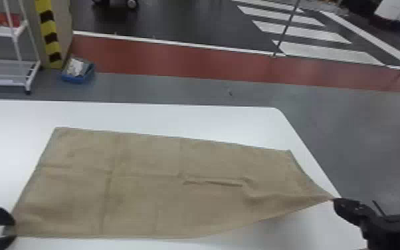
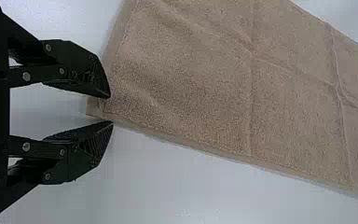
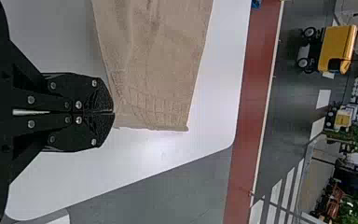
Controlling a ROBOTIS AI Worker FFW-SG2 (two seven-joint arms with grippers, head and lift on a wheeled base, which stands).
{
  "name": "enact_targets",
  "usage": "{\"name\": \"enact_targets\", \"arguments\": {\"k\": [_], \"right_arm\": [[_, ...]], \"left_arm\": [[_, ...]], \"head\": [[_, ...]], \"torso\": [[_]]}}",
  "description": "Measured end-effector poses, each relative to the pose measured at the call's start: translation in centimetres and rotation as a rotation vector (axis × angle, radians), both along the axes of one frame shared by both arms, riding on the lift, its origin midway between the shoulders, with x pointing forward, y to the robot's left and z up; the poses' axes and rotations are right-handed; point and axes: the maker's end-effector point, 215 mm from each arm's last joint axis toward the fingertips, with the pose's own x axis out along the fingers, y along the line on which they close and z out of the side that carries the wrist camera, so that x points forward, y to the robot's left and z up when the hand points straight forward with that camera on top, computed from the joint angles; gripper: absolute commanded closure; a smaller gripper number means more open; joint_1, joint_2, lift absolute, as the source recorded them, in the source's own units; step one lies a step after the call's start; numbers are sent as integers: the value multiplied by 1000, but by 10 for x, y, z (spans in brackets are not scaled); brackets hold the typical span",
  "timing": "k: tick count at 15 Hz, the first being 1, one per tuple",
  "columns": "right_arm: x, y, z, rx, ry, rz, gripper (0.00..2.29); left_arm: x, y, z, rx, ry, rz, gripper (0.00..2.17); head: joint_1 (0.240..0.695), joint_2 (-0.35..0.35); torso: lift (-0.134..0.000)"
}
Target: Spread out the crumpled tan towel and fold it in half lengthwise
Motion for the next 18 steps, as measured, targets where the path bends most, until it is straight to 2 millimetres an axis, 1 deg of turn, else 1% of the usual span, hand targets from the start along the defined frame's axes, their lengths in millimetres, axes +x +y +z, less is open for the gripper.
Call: {"name": "enact_targets", "arguments": {"k": [1, 2, 3, 5, 7, 8, 10, 12, 13, 15, 16, 18], "right_arm": [[0, 1, 0, 0, -1, 1, 1170], [-1, 1, 1, 1, -2, 1, 1170], [-1, 1, 1, 1, -3, 0, 1170], [-2, 1, 1, 3, -4, -2, 1170], [-3, 1, 3, 2, -8, -3, 1170], [-3, 1, 6, 6, -12, -2, 1170], [-6, -1, 10, 13, -20, -3, 1170], [-4, -3, 14, 20, -33, -8, 1170], [-2, -3, 15, 25, -39, -11, 1170], [6, -8, 16, 37, -51, -23, 1170], [9, -12, 14, 48, -46, -35, 1170], [16, -21, 3, 88, -23, -68, 1170]], "left_arm": [[0, 3, -1, 7, 2, 5, 826], [0, 6, -3, 16, 4, 11, 1072], [0, 8, -4, 23, 4, 15, 1146], [-1, 10, -5, 29, 6, 16, 1146], [-2, 11, 1, 27, 8, 11, 1146], [-4, 12, 8, 20, 15, 3, 1146], [-9, 12, 29, 2, 17, -15, 1146], [-6, 13, 56, -13, -13, -17, 1146], [-2, 14, 65, -18, -23, -5, 1146], [14, 10, 84, -34, -43, 16, 1146], [22, 6, 91, -40, -54, 18, 1146], [41, -6, 102, -49, -75, 11, 1146]], "head": [[695, -277], [695, -273], [695, -270], [695, -265], [695, -263], [695, -263], [695, -265], [695, -271], [695, -268], [695, -264], [695, -273], [695, -287]], "torso": [[-123], [-123], [-123], [-123], [-123], [-123], [-123], [-123], [-123], [-123], [-123], [-123]]}}
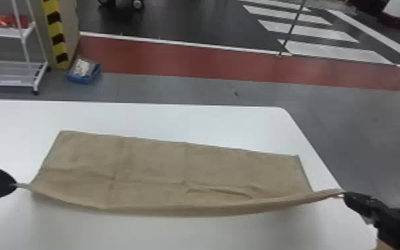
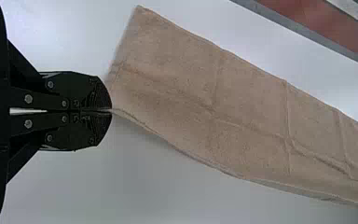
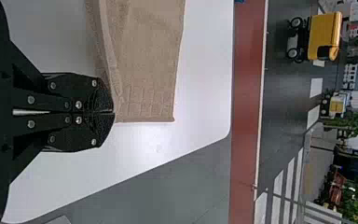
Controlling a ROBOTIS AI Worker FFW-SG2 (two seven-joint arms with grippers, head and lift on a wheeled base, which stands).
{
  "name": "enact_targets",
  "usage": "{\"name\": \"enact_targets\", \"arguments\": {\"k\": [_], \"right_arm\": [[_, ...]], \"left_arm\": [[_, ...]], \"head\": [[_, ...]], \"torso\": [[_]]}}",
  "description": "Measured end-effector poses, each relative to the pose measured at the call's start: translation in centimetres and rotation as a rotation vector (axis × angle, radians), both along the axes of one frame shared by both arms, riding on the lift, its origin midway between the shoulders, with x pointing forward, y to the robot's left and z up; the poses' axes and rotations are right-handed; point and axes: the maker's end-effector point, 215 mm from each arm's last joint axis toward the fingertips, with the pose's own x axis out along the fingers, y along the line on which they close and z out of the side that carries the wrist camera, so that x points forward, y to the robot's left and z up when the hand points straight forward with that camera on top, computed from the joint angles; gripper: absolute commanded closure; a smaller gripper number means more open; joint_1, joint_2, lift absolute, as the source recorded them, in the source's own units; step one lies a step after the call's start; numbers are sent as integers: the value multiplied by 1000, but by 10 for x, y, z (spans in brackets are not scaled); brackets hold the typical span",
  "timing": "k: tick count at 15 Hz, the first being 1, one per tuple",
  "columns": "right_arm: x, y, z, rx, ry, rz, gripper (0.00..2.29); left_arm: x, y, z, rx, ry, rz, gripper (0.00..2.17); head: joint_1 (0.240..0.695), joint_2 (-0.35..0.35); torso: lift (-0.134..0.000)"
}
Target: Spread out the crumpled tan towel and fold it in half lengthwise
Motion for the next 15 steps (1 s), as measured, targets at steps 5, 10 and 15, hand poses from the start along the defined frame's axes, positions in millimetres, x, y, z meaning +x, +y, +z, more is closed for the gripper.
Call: {"name": "enact_targets", "arguments": {"k": [5, 10, 15], "right_arm": [[20, -5, -20, 104, 45, -51, 1170], [46, -17, -23, 146, 38, -108, 1170], [82, -21, -17, 195, -3, -149, 1170]], "left_arm": [[37, -32, 1, -35, -6, -2, 1146], [79, -46, 1, -70, -21, 44, 1146], [110, -39, -3, -94, -34, 113, 1146]], "head": [[695, -317], [695, -325], [695, -299]], "torso": [[-123], [-123], [-123]]}}
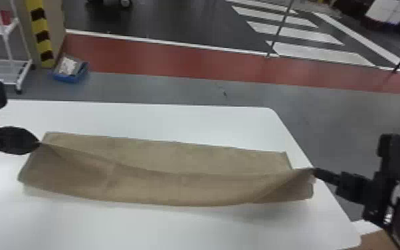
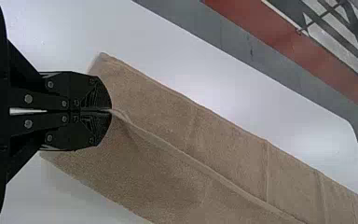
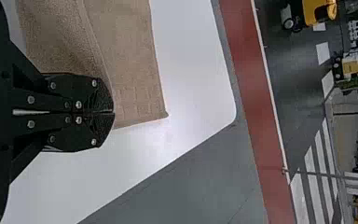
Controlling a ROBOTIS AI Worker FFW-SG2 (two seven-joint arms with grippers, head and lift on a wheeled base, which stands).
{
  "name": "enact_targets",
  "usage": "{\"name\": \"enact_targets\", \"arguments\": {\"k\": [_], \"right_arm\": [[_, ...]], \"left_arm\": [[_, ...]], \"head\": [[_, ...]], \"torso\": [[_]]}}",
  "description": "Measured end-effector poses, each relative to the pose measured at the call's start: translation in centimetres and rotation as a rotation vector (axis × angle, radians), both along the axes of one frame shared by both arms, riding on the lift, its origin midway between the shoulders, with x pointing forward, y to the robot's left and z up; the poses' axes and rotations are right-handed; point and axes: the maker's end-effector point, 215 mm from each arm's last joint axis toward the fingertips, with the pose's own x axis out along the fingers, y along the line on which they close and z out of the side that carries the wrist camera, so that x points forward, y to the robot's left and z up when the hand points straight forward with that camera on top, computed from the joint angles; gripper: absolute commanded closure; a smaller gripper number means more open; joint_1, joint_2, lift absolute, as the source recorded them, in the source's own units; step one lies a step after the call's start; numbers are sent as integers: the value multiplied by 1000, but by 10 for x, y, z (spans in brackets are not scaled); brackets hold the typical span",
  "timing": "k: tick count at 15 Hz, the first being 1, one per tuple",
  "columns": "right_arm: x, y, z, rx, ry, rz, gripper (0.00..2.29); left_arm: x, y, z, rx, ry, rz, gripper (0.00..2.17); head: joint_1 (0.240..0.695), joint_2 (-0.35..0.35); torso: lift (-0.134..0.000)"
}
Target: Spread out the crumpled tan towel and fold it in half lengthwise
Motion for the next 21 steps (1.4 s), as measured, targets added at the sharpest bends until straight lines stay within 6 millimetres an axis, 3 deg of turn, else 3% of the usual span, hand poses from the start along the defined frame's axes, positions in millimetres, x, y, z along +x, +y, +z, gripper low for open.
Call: {"name": "enact_targets", "arguments": {"k": [4, 8, 15, 21], "right_arm": [[23, 10, -16, 41, 15, 1, 1170], [44, 3, -23, 96, 13, -32, 1170], [70, -8, -38, 117, 31, -64, 1170], [101, 6, -28, 129, 7, -24, 1166]], "left_arm": [[10, 5, -8, -14, -8, 43, 1146], [28, 9, -9, -28, -14, 82, 1143], [58, 38, -20, -16, -32, 173, 1146], [70, 42, -18, -19, -46, 198, 1146]], "head": [[695, -273], [695, -266], [695, -235], [695, -209]], "torso": [[-123], [-123], [-123], [-123]]}}
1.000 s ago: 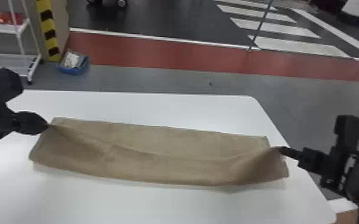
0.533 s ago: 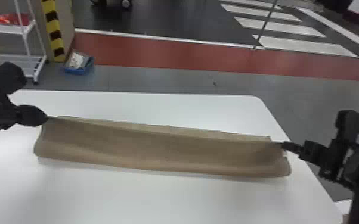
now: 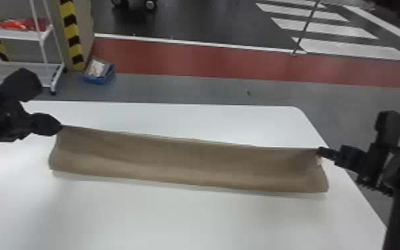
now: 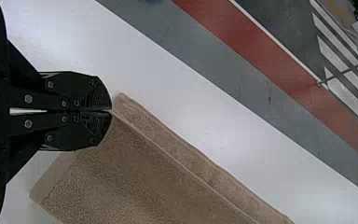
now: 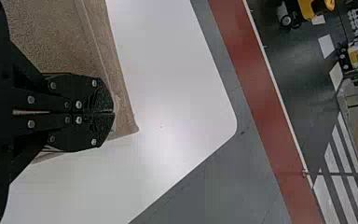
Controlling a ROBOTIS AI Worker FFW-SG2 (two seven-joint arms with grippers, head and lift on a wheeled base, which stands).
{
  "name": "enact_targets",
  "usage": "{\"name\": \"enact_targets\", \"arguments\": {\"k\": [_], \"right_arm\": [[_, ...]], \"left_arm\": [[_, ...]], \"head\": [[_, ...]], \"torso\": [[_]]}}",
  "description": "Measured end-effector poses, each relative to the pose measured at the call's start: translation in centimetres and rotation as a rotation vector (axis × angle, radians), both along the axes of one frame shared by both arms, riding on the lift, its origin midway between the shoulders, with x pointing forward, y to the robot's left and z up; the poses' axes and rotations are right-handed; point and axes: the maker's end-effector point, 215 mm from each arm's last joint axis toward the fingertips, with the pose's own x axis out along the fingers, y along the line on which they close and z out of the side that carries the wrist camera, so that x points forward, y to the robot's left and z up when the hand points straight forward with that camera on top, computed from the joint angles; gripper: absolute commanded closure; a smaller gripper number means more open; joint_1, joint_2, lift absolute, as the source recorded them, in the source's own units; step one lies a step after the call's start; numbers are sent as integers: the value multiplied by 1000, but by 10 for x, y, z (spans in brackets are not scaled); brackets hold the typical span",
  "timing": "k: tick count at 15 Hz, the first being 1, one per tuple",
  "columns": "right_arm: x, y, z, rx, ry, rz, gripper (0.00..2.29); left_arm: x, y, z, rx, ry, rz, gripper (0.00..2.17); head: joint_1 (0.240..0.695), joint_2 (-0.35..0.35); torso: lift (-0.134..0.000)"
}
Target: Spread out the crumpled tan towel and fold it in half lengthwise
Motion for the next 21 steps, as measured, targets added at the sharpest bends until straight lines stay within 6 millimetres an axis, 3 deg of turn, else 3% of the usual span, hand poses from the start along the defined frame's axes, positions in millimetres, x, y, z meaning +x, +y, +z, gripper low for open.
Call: {"name": "enact_targets", "arguments": {"k": [8, 16, 21], "right_arm": [[15, 5, -3, -3, 17, 16, 1166], [25, -9, -2, -7, 20, -2, 1166], [33, -11, 2, 6, 12, -8, 1166]], "left_arm": [[16, -21, 3, -15, -10, -4, 1143], [29, -12, 5, -7, -21, 33, 1143], [37, -13, 17, -9, -44, 35, 1143]], "head": [[695, -215], [695, -215], [692, -214]], "torso": [[-123], [-123], [-123]]}}
